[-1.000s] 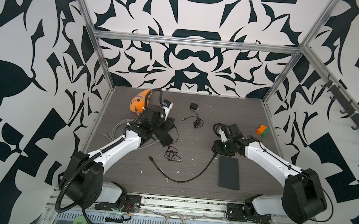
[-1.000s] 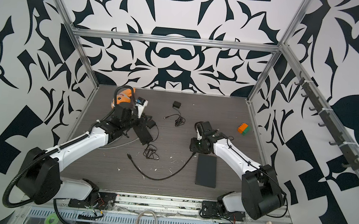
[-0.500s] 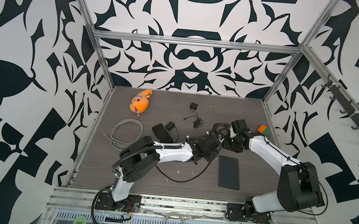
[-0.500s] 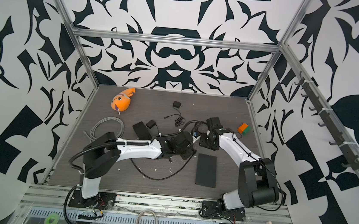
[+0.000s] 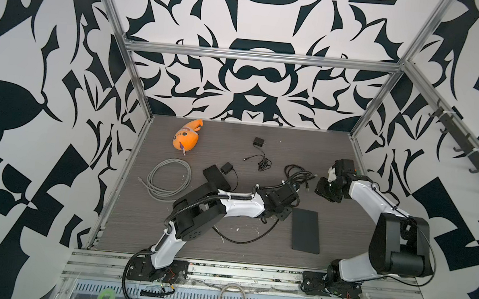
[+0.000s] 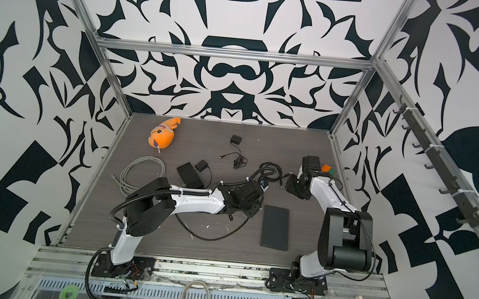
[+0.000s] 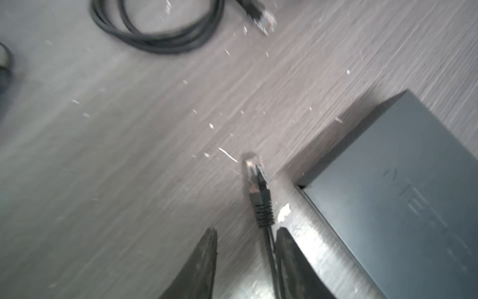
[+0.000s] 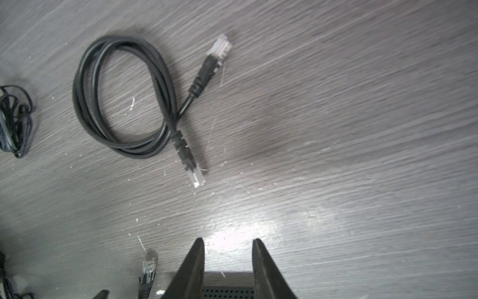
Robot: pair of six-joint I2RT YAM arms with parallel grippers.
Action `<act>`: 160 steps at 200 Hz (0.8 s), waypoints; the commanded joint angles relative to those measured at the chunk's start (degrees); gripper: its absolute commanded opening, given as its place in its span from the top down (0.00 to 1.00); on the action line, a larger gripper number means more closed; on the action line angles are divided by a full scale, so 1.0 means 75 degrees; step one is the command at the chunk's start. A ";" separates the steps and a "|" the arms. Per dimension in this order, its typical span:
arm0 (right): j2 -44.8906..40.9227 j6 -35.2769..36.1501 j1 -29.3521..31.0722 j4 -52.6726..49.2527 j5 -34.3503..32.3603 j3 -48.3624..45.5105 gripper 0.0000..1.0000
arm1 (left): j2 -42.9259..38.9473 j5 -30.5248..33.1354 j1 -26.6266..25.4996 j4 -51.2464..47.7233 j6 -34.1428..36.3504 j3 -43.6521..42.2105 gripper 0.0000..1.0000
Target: Insert the plug into the switch port
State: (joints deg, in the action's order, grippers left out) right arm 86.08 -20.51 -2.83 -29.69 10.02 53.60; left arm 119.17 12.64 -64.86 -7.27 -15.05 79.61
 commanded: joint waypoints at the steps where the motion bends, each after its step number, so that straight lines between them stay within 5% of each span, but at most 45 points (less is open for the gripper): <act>1: -0.0047 0.0185 0.0008 0.0073 0.0221 0.0154 0.65 | 0.0165 -0.0103 -0.0130 -0.0139 -0.0270 -0.0023 0.59; 78: -0.0127 0.0245 0.0001 -0.0054 0.0504 0.0291 0.68 | 0.0411 -0.0097 -0.0176 -0.0269 -0.0374 -0.0296 0.67; 140: -0.0414 0.0350 0.0084 -0.0312 0.1076 0.0206 0.68 | 0.0113 -0.0917 0.0062 -0.0150 0.0105 -0.0582 0.97; 160: -0.0516 0.0405 0.0360 -0.0428 0.1306 0.0241 0.68 | -0.0317 -0.1233 0.0346 -0.0101 0.0299 -0.0926 0.99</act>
State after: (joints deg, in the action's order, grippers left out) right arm 84.97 -18.65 -2.33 -31.18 16.40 54.22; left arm 119.61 8.14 -64.34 -4.45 -14.33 76.64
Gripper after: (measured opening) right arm 0.318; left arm 0.071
